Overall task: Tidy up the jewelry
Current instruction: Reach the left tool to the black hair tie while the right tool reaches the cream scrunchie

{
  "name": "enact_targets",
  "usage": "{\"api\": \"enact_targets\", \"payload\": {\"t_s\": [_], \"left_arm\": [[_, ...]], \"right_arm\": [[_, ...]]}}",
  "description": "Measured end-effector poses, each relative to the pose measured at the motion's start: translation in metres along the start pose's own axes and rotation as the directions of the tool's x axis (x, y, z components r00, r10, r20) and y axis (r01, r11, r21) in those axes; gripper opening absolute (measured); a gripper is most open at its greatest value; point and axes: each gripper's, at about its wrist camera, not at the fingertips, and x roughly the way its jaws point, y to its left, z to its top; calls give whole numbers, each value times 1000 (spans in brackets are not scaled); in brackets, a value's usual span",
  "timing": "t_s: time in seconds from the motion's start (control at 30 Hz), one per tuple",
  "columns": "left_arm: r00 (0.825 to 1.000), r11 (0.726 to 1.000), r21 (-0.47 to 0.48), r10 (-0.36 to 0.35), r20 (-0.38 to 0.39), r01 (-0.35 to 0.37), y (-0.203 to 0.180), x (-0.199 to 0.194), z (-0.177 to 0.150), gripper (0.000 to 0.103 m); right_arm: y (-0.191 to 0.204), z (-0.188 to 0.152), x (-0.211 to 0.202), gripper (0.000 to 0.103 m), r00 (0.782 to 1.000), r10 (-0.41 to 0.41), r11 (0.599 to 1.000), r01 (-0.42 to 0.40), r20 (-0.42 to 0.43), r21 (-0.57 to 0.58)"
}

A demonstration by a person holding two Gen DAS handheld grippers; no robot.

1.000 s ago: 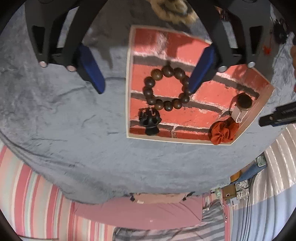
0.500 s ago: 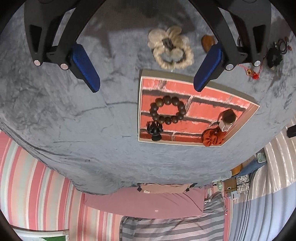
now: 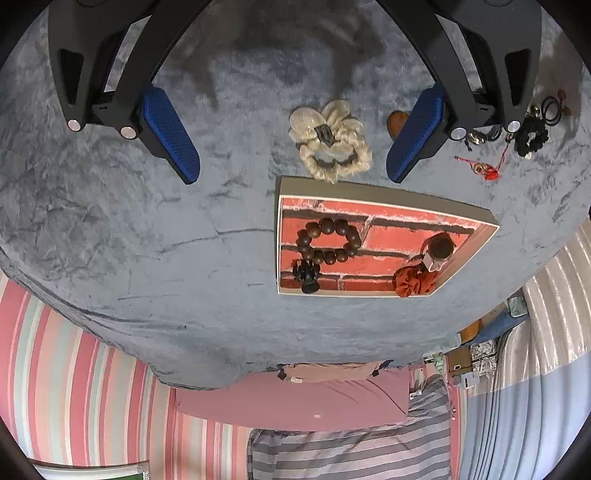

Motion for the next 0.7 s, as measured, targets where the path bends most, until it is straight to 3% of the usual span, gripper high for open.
{"api": "enact_targets", "payload": {"t_s": [0.23,0.4,0.7], "left_arm": [[999,1000,-28,6,-46,-8,28,-1,-36,88],[996,997,-73,-40,-82,34,40,5,-56,88],[988,999,-14,-51,-147,49,27,20,-93,88]], "right_arm": [[0,-19,4,99,1000,6,1000,-5,-19,14],[6,-29,15,99,999,7,1000,-7,-39,11],[22,-43,44,98,996,-16,999,12,-90,-44]]}}
